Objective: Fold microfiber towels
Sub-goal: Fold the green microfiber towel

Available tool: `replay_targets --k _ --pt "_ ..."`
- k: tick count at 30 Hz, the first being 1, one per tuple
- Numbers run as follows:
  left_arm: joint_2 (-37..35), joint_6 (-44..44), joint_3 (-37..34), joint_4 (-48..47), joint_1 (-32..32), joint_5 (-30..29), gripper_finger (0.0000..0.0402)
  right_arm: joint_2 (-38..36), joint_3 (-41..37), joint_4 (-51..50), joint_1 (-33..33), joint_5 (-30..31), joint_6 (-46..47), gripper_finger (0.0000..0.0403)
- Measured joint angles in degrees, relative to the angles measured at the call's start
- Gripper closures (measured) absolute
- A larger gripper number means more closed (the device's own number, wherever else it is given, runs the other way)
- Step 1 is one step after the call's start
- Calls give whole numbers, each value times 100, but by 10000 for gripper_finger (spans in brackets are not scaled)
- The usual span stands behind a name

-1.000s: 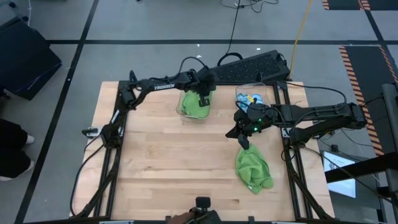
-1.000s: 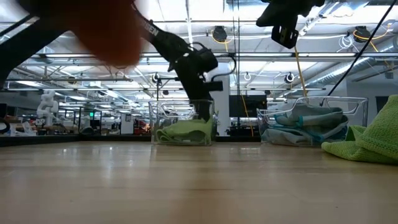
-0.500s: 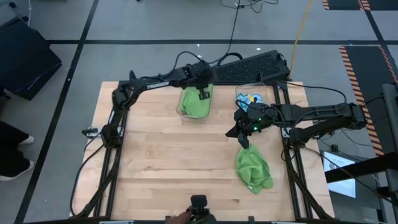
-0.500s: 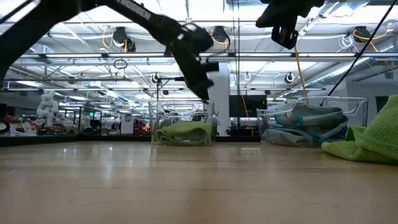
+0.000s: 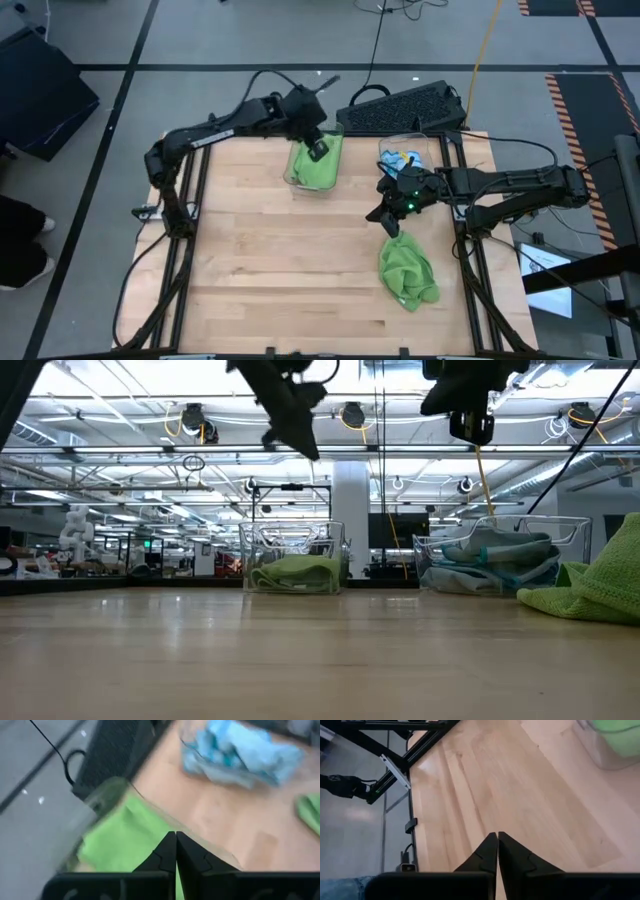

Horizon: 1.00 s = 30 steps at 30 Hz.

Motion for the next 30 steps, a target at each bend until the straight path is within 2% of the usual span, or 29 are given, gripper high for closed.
replay_targets --k 4,9,12,19,23,27,30 --pt "-257 -136 1 -611 -491 -52 398 0 0 -91 142 5 387 381" --pt "-408 -361 -2 -974 -1263 -101 392 0 0 -548 508 331 1453 364" --pt "-418 -491 -2 -934 -1748 -260 391 0 0 -848 911 518 2100 352" --pt "-414 -1079 -2 -1053 -2823 -342 395 0 -2 -1307 2134 742 4233 321" --pt "-414 -1543 -2 -1265 -3472 -706 389 -4 -2 -1848 2701 776 5099 306" --pt "-414 -2017 -2 -1442 -4084 -1053 398 -4 -2 -2391 3007 1324 5260 285" --pt "-414 -2435 -2 -1471 -4457 -1385 395 -7 -162 -2488 3032 1943 4691 265"
